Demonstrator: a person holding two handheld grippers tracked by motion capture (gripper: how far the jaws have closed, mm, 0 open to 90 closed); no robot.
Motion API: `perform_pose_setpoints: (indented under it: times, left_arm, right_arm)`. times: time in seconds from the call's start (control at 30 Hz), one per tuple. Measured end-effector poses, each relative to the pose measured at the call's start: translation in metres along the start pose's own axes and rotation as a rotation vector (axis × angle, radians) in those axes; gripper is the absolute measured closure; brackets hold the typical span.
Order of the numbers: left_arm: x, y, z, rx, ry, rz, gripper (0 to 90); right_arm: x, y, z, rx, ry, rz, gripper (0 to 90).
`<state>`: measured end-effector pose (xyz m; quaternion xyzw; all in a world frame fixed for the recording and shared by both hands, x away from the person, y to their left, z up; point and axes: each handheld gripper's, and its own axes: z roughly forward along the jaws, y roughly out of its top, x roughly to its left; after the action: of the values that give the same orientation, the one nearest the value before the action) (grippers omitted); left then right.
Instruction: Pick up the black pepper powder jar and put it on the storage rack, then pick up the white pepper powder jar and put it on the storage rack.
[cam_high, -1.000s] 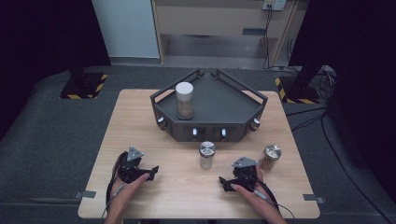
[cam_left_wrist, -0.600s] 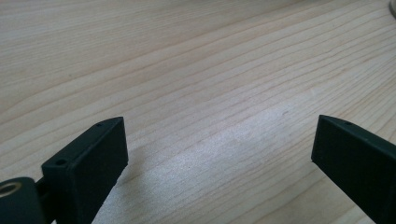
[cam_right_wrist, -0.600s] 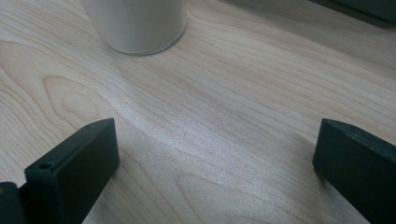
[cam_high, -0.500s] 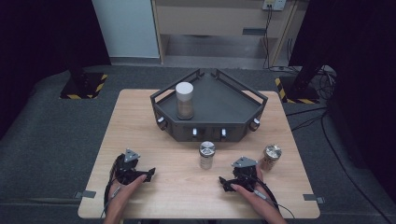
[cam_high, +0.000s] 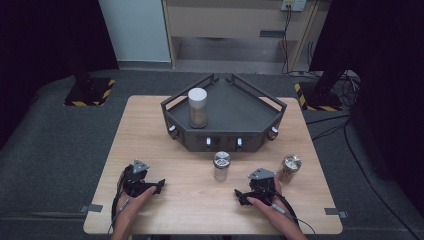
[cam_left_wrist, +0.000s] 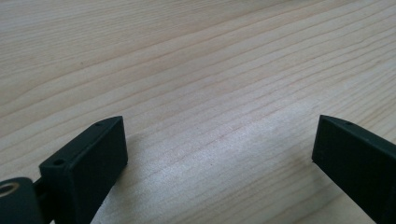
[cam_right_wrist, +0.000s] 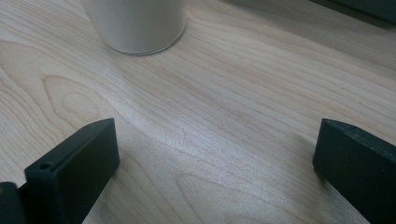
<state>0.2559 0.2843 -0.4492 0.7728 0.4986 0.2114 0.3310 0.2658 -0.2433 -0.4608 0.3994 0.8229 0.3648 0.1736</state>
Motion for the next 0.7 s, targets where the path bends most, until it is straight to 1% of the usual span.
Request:
perform_pose_setpoints:
  times: [0.07,0.1,0.53,0.6,0.63,0.7]
  left_arm:
    - [-0.004,0.000,0.002,0.003,0.022,0.021,0.8]
    - [-0.004,0.001,0.003,0.004,0.025,0.020,0.0]
    - [-0.002,0.002,0.003,0.006,0.021,0.019,0.0]
    - [-0.002,0.002,0.003,0.007,0.021,0.019,0.0]
    - [-0.002,0.002,0.004,0.006,0.021,0.019,0.0]
    - [-0.002,0.002,0.004,0.006,0.020,0.019,0.0]
  right_arm:
    - [0.000,0.000,0.000,0.000,0.000,0.000,0.5]
    - [0.000,0.000,0.000,0.000,0.000,0.000,0.5]
    - [-0.002,0.000,0.000,-0.001,0.008,0.000,0.8]
    - [-0.005,-0.001,0.000,-0.006,0.020,0.008,1.4]
    - [-0.008,0.000,-0.001,-0.009,0.027,0.013,3.4]
    - [-0.012,0.001,-0.003,-0.034,0.035,0.051,3.3]
